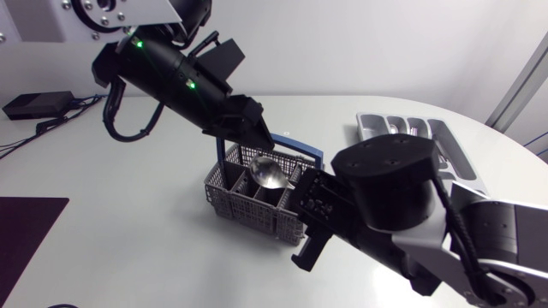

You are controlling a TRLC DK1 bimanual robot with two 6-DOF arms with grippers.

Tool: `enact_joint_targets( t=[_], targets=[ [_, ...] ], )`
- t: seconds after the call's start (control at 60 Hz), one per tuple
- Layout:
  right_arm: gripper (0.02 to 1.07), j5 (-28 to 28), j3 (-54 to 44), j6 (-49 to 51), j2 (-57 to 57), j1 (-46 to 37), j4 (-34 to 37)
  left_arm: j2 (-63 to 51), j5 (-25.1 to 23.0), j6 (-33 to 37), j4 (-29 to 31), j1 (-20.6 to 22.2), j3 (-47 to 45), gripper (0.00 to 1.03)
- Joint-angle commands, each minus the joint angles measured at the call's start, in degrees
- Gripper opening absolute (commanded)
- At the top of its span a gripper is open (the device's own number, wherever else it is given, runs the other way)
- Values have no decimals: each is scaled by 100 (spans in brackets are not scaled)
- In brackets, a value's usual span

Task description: Unload the cutlery basket into the drawer organizer.

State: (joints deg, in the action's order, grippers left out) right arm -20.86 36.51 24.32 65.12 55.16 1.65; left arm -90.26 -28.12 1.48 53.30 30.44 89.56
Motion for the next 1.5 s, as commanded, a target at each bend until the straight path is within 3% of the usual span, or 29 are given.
enact_joint_targets(
  t=[0.0, 0.117, 0.25, 0.417, 0.567, 0.767, 1.167, 1.483],
  targets=[
    [8, -23, -118, 100, -219, -58, 81, 263, -62, -24, -109, -143, 167, 65],
    [8, -14, -136, 21, -501, -436, 230, 509, -27, -16, -469, -354, -26, 66],
    [8, 214, -39, -129, -852, -1262, 459, 729, 852, 55, -970, -521, -369, 66],
    [8, 961, 251, -340, -975, -2844, 652, 738, 1151, 301, -1093, -908, -606, 66],
    [8, 1559, 515, -516, -615, -4232, 538, 817, 1520, 564, -1384, -1172, -931, 66],
    [8, 2077, 981, -788, 457, -5480, 125, 852, 1696, 828, -1920, -1549, -1432, 67],
    [8, 1990, 2519, -1430, 3077, -6131, -508, 808, 1722, 1109, -2711, -1998, -2162, 69],
    [8, 1954, 4180, -1904, 4949, -6351, -191, 817, 1722, 1206, -2957, -2156, -2478, 70]
  ],
)
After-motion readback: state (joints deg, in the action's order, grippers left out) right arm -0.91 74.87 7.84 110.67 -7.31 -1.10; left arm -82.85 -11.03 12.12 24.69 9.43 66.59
